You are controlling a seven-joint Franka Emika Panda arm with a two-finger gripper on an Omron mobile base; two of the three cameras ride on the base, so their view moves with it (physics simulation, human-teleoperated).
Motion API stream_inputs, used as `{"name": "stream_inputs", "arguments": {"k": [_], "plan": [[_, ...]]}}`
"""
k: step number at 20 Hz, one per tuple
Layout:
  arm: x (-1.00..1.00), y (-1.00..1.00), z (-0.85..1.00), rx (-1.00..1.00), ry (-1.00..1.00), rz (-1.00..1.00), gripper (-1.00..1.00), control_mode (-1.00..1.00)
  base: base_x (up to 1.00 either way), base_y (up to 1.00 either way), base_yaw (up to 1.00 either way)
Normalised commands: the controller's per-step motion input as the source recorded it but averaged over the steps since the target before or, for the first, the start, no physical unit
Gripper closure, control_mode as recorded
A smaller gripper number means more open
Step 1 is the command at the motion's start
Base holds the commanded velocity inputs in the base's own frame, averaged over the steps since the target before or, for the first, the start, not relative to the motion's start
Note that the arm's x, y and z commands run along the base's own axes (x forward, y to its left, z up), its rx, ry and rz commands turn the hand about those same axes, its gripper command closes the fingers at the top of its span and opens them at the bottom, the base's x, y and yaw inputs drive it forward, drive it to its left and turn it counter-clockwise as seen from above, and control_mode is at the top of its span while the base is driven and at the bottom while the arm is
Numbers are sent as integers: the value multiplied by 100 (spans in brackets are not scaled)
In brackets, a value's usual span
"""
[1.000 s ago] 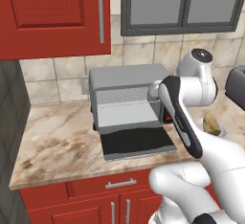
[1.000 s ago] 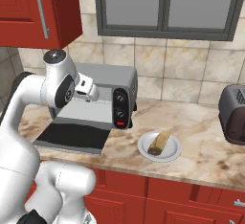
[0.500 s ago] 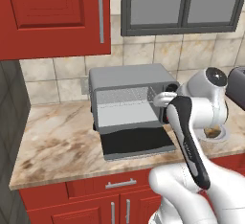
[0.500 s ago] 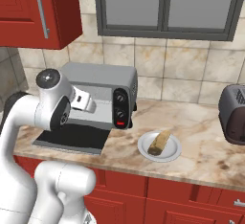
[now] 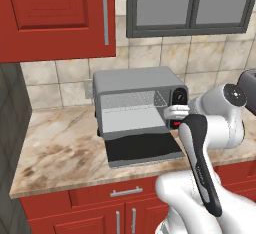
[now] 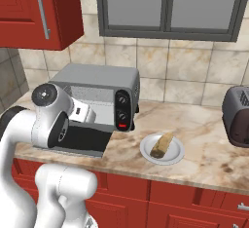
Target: Pull the toaster oven rack outwards. Pick up the baguette from the plate and place it on the toaster oven rack. Close the toaster oven door fully and set the temperature to the lowest setting.
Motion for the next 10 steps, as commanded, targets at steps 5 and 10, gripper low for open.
{"name": "stream_inputs", "arguments": {"k": [5,10], "plan": [[2,0,-2,0,-1,0,-100,-100,0,0,0],[0,0,-2,1,0,0,-100,-100,0,0,0]]}}
